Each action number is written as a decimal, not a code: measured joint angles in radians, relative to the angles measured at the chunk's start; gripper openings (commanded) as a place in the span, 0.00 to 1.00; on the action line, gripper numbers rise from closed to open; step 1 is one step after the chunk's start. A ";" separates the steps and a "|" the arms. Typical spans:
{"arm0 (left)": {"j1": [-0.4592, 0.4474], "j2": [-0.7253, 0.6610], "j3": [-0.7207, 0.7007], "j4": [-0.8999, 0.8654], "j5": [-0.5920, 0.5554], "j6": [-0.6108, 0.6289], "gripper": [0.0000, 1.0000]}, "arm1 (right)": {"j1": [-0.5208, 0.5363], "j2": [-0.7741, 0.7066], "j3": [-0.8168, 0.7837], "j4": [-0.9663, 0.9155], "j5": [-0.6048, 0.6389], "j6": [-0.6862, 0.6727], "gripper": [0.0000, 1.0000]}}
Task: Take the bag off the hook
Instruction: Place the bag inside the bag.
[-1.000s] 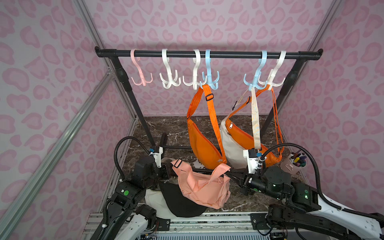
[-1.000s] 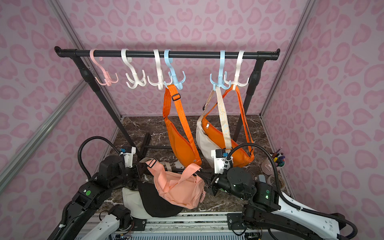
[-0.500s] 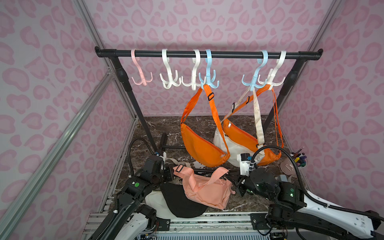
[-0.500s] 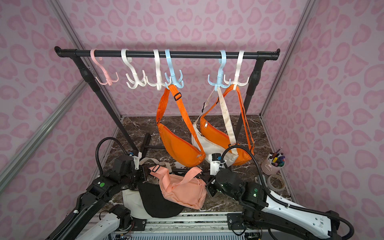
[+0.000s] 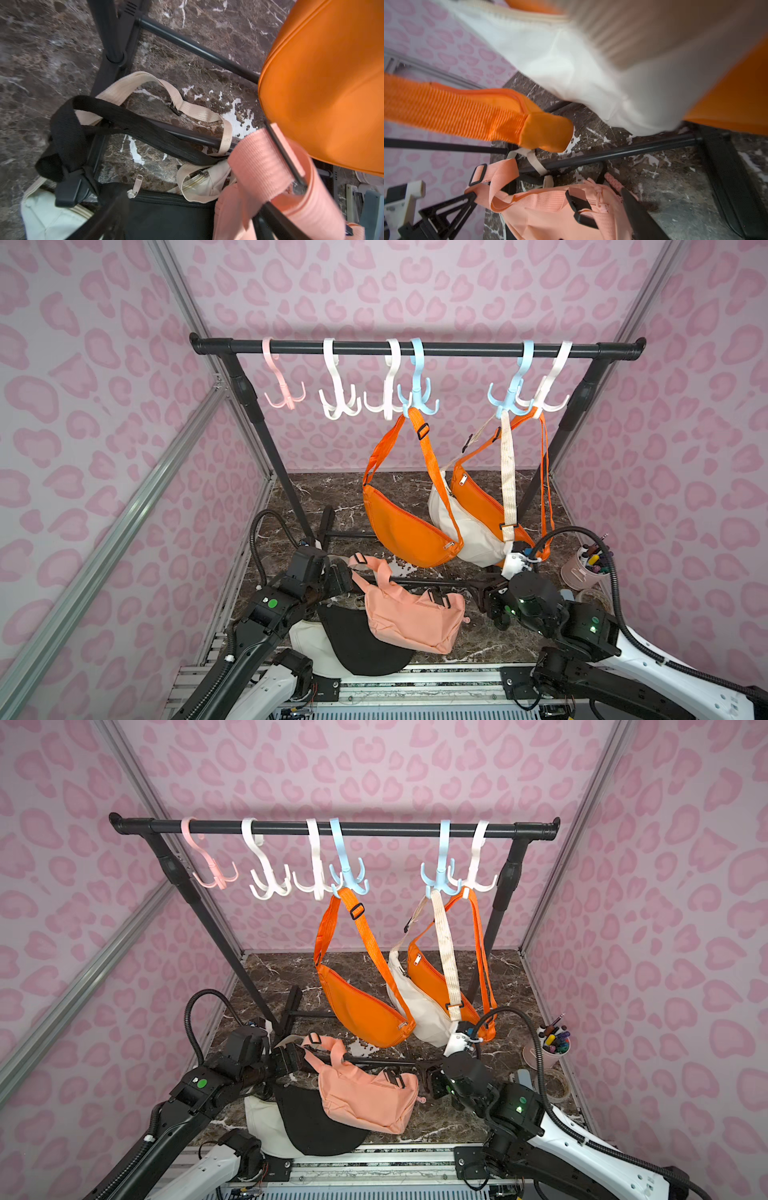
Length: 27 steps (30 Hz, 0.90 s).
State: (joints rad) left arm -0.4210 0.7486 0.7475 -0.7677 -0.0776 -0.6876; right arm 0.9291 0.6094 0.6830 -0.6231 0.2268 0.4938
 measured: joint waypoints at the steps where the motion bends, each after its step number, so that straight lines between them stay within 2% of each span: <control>1: 0.003 -0.007 0.003 -0.001 -0.024 -0.002 0.92 | -0.027 -0.036 -0.007 -0.016 0.019 0.022 0.55; 5: 0.029 -0.011 0.008 0.014 -0.109 -0.012 0.91 | -0.157 -0.180 -0.042 -0.065 0.087 0.097 0.49; 7: 0.048 0.002 0.008 0.034 -0.134 -0.016 0.90 | -0.232 -0.206 -0.058 -0.065 0.093 0.108 0.48; 10: 0.068 0.033 0.010 0.084 -0.130 -0.017 0.89 | -0.348 -0.175 -0.061 -0.051 0.056 0.115 0.47; 13: 0.070 0.078 0.017 0.132 -0.064 -0.014 0.89 | -0.435 -0.093 -0.049 -0.034 -0.015 0.103 0.47; 17: 0.072 0.087 -0.012 0.137 0.011 -0.019 0.94 | -0.468 -0.025 -0.029 0.002 -0.089 0.080 0.48; 21: 0.072 0.037 -0.036 0.071 0.063 -0.043 1.00 | -0.479 -0.017 -0.041 0.013 -0.117 0.071 0.47; 27: 0.072 -0.021 -0.066 -0.055 0.182 -0.132 0.98 | -0.481 -0.027 -0.088 0.022 -0.153 0.094 0.44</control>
State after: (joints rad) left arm -0.3489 0.7280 0.6811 -0.8230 0.1047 -0.8196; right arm 0.4477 0.5827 0.5953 -0.6010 0.0738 0.5880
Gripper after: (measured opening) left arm 0.978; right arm 0.442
